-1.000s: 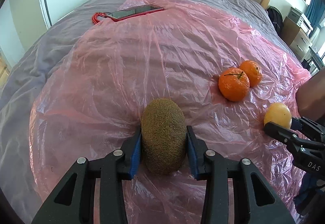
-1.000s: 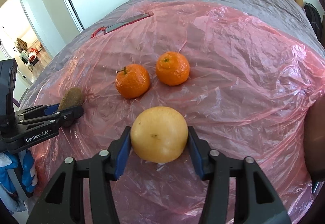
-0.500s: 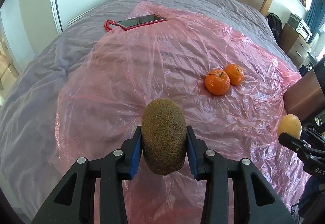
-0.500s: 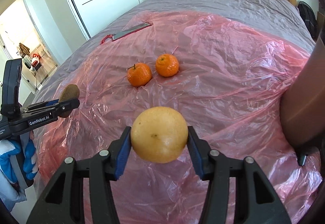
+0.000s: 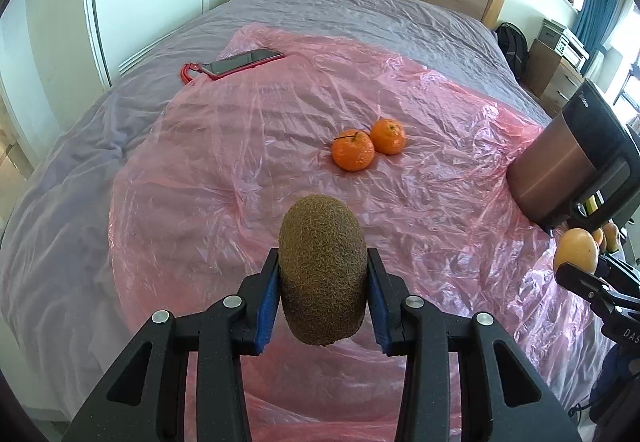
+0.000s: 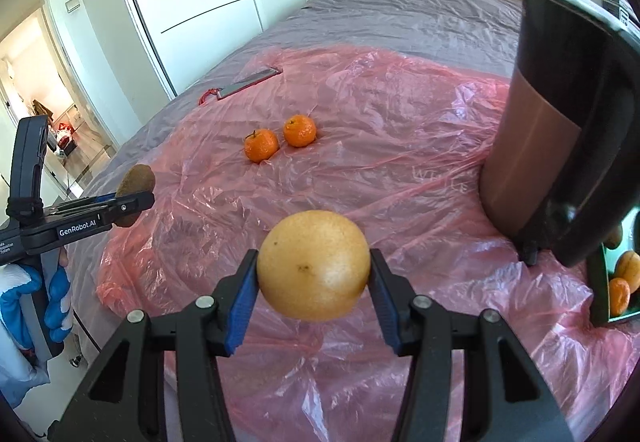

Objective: Organize fruits
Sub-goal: 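Lift and carry the kiwi in the left gripper toward the tray while the right gripper carries the grapefruit, then lower the kiwi into the green tray while the right gripper lowers the grapefruit beside it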

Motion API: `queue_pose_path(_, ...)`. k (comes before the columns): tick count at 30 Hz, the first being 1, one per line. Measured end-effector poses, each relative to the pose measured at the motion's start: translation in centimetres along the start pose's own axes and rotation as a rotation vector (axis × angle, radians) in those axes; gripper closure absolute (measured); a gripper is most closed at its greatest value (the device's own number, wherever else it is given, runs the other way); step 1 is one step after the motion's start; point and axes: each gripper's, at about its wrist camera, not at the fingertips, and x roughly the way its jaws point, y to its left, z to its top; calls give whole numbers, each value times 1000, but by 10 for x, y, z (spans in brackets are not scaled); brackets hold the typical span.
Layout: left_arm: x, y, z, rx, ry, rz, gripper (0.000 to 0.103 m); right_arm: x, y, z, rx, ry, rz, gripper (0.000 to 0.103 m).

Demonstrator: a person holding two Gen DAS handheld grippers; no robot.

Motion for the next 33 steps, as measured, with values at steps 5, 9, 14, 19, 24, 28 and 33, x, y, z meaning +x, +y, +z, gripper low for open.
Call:
queue_pose_path(5,-15,-26,-8,41,-5,-23,68,-28,-12,-15,17,-26,-18,75)
queue_pose_path(9,-28,-49,-15,77,-8,-41,68,-50,-22,-27,35,-46,-34,75)
queue_pose_path(14,-44,-78,-24,129,-12,-68,68,-78,-38,-44,64,-78,-58,75)
queue_pose_path(19,-57,-109,-29,182,-17,-100,68,-104,-59,-62,107,-113,-84,75)
queue_pose_path(24,-66,-139,-32,216,-9,-145,68,-128,-82,-79,150,-143,-116,75)
queue_pose_path(28,-69,-160,-37,242,1,-166,68,-147,-100,-92,180,-159,-146,75)
queue_pose_path(33,-72,-192,-43,296,8,-190,68,-167,-124,-107,220,-180,-183,75)
